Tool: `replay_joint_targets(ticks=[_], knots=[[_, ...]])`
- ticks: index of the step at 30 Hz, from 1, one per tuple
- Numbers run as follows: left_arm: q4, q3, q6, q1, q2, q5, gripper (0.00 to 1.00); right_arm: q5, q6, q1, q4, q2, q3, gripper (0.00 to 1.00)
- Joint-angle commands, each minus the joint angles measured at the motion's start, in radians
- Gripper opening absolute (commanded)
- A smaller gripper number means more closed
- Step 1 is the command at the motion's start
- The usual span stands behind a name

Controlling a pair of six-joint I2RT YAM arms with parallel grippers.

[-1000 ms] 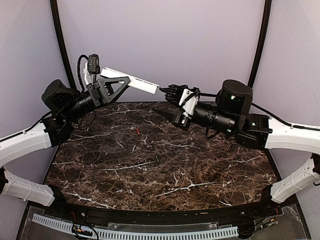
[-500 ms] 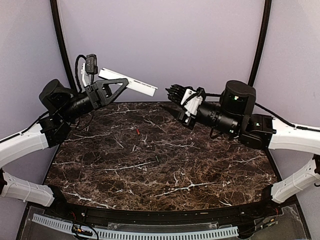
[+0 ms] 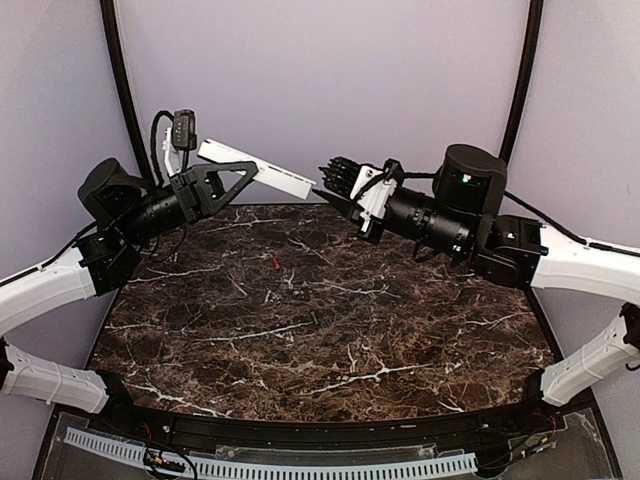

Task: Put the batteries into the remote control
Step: Remove the battery cover from the remote control, then place the battery cover at the center of the board.

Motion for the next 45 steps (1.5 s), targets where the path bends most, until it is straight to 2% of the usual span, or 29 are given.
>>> replay_joint_targets(ticks=[1, 11, 18, 25, 28, 39, 42, 45], knots=[[-0.001, 0.011, 0.012, 0.001, -0.012, 0.020, 0.00, -0.042, -0.019, -0.003, -0.003, 0.011, 0.042, 0.25], [-0.003, 0.016, 0.012, 0.001, 0.002, 0.024, 0.00, -0.076, -0.019, -0.002, -0.041, 0.018, 0.064, 0.15], [-0.007, 0.014, 0.018, 0.001, 0.002, 0.031, 0.00, -0.085, -0.015, -0.002, -0.060, 0.022, 0.069, 0.01], [-0.019, 0.006, 0.033, 0.001, -0.006, 0.018, 0.00, -0.039, 0.059, -0.003, -0.007, 0.004, 0.048, 0.00], [-0.036, 0.003, 0.055, 0.001, -0.011, 0.007, 0.00, 0.023, 0.151, -0.011, -0.012, 0.000, 0.067, 0.00], [-0.051, -0.018, 0.077, 0.001, -0.004, -0.023, 0.00, 0.095, 0.538, -0.085, -0.076, -0.013, 0.075, 0.00], [-0.074, -0.021, 0.099, 0.001, -0.015, -0.032, 0.00, 0.173, 0.742, -0.136, -0.184, -0.022, 0.088, 0.00], [-0.105, -0.028, 0.136, 0.001, -0.051, -0.065, 0.00, 0.223, 1.006, -0.204, -0.402, -0.035, 0.072, 0.00]])
